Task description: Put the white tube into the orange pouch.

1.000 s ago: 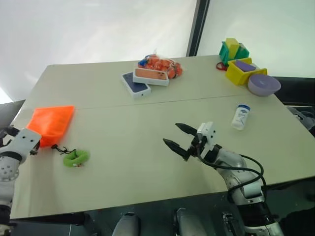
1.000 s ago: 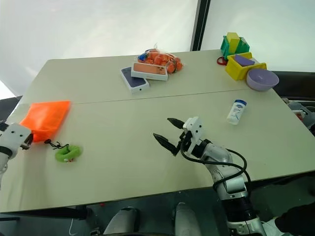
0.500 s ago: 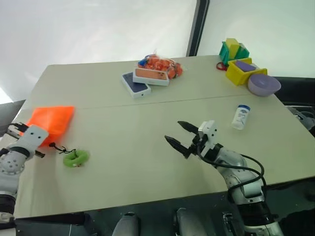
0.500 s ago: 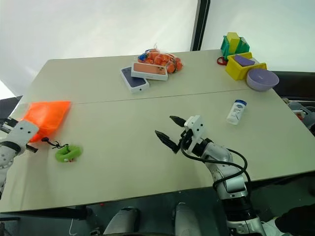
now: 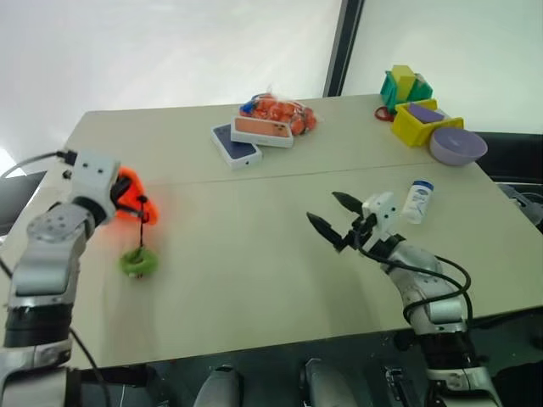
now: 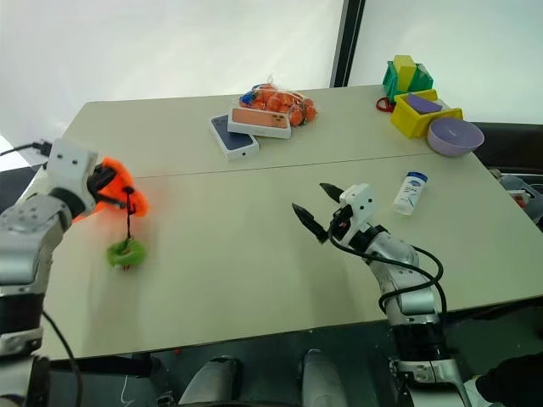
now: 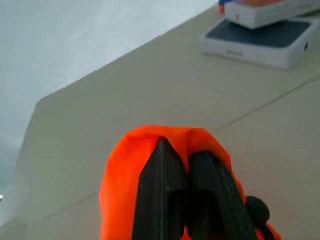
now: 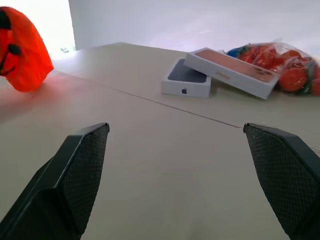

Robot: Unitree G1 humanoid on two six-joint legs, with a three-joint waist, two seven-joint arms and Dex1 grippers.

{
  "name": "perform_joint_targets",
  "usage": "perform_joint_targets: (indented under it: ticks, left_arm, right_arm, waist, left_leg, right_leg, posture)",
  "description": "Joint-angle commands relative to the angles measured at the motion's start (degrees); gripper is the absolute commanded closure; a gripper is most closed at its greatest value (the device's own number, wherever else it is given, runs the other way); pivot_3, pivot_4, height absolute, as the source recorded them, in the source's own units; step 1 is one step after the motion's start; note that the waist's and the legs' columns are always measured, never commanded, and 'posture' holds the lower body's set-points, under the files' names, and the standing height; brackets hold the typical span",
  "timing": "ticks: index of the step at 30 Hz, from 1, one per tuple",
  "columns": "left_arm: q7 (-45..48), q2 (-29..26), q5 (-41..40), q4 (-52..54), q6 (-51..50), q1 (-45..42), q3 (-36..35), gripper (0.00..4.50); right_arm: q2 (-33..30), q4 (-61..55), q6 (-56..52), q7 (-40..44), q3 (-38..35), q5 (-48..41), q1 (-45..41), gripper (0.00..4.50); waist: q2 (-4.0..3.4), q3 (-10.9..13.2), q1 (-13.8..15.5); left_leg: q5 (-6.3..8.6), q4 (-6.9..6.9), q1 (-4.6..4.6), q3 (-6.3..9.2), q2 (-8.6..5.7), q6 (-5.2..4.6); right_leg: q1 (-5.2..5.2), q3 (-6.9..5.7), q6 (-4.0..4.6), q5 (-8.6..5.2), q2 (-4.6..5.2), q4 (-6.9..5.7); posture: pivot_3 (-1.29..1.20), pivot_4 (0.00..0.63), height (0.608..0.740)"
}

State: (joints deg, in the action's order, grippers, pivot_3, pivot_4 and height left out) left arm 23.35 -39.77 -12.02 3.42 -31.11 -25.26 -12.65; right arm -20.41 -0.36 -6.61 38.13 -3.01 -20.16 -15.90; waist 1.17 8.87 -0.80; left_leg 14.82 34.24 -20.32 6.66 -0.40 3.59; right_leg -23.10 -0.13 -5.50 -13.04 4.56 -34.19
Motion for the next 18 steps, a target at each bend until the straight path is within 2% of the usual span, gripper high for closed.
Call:
perform_joint_targets:
  ticks: [1, 9, 14, 18]
  left_arm:
    - [-0.2, 1.5, -1.8, 4.7, -4.9, -5.4, 1.6, 4.46]
    - [3.9, 4.2, -4.6, 9.8, -10.3, -7.8, 6.7, 4.46]
    - [8.9, -0.3, -3.7, 10.8, -9.1, -2.7, 7.5, 4.46]
    - [12.9, -4.8, -2.7, 10.0, -5.5, 4.6, 6.0, 4.46]
  right_arm:
    - [-1.6, 2.1, 2.3, -3.0, -3.1, 2.2, -1.8, 0.00]
    - [-4.9, 7.1, 4.3, -9.7, -9.5, 5.0, -1.6, 0.00]
    - [-6.4, 7.1, 2.6, -11.2, -11.1, 5.4, -0.3, 0.00]
    - [-7.4, 7.5, 1.0, -13.1, -12.3, 6.2, 1.3, 0.00]
  waist:
    - [0.00, 0.0, -0.1]
    - [-0.09, 0.0, -0.3]
    - [-0.15, 0.0, -0.6]
    - [-0.19, 0.1, -0.4]
  left_leg:
    - [0.00, 0.00, 0.02, 0.00, -0.02, 0.00]
    - [0.00, -0.06, 0.03, 0.00, -0.01, 0.00]
    - [0.00, -0.08, 0.07, -0.03, 0.00, -0.01]
    - [0.00, -0.07, 0.06, -0.03, 0.00, -0.01]
  right_leg:
    - [0.03, 0.01, 0.01, 0.01, 0.00, 0.00]
    - [0.00, 0.02, 0.04, 0.03, -0.01, 0.00]
    - [0.00, 0.05, 0.07, 0.02, -0.02, 0.00]
    - [0.00, 0.08, 0.27, -0.10, -0.04, 0.00]
  posture:
    - [0.00, 0.150, 0.740]
    - [0.00, 0.150, 0.740]
    - [0.00, 0.150, 0.740]
    - [0.00, 0.150, 0.740]
